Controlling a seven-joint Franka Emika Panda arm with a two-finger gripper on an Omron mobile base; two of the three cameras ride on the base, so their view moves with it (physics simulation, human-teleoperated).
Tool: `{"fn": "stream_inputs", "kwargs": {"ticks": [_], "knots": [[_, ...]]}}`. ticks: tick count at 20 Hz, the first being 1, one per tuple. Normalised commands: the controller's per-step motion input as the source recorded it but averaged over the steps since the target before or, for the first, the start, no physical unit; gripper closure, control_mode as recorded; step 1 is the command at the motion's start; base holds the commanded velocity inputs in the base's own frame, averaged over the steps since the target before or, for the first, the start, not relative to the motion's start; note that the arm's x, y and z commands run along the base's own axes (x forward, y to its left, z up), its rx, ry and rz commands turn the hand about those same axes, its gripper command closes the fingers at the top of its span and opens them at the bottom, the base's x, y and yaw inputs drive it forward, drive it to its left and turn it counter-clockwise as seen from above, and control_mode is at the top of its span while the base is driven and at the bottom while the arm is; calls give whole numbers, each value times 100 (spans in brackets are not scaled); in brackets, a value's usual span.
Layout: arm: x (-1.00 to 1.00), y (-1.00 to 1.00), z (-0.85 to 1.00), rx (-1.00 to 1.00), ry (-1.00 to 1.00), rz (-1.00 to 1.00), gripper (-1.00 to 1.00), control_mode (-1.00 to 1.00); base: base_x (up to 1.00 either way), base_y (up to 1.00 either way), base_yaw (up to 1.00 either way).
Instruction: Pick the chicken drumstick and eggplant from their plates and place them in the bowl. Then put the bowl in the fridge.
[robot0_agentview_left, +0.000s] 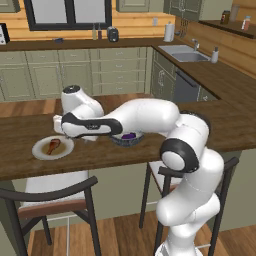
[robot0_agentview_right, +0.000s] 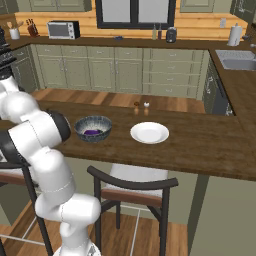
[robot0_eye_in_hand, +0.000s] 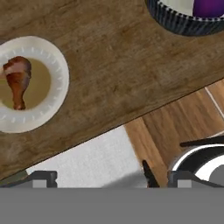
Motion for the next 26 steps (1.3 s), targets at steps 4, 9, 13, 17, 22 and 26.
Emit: {"fn": "stream_inputs", "kwargs": {"ticks": [4, 9, 13, 17, 22, 26], "knots": [[60, 31, -18, 0, -6, 16, -100, -100, 0, 0, 0], [51, 54, -5, 0, 6, 5, -100, -100, 0, 0, 0], [47, 64, -25, -4, 5, 1, -100, -100, 0, 0, 0], [47, 54, -10, -17, 7, 0, -100, -100, 0, 0, 0], [57, 43, -23, -19, 15, 0, -100, -100, 0, 0, 0], [44, 11, -40, -9, 14, 0, -100, -100, 0, 0, 0]]}}
